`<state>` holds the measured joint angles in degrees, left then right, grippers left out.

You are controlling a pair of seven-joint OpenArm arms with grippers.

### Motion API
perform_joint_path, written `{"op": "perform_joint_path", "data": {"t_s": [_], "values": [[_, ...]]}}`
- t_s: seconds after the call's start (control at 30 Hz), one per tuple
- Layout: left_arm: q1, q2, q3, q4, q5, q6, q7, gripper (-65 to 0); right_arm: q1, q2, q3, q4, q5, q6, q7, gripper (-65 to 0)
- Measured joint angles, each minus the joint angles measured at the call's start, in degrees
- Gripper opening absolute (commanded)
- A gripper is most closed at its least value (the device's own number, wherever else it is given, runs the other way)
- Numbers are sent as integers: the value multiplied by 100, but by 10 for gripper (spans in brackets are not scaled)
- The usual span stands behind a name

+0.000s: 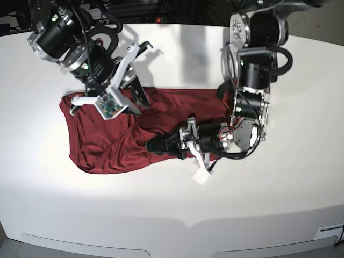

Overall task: Fold the T-shirt properly
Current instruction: 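Fold the held end over the strip toward the right gripper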

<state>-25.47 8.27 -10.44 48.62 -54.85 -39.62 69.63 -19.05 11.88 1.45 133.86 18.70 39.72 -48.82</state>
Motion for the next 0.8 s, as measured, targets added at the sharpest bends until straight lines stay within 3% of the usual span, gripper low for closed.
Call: {"op": "perform_joint_path", "data": {"t_s": [0.1, 0.23, 0.47, 0.6, 0.7, 0.8], "values": [[-22, 0, 0, 13, 1440, 13, -1207, -343, -2, 0, 0, 0, 4, 0, 11, -457], [127, -37, 0, 13, 2664, 39, -1832, -343, 0, 0, 0, 0, 4, 0, 13, -457], [138, -485, 4, 13, 2741, 17, -2044, -343, 0, 0, 0, 0, 2, 2, 11, -457], [306, -968, 42, 15, 2992, -111, -2728, -343, -2, 0, 0, 0, 4, 0, -11, -457], [525, -1421, 7, 42, 2310, -90, -2820, -343, 0, 0, 0, 0, 2, 0, -11, -457], [640, -1447, -17, 52, 2048, -85, -2822, -343, -2, -17, -2, 0, 120, 0, 55, -457]]}}
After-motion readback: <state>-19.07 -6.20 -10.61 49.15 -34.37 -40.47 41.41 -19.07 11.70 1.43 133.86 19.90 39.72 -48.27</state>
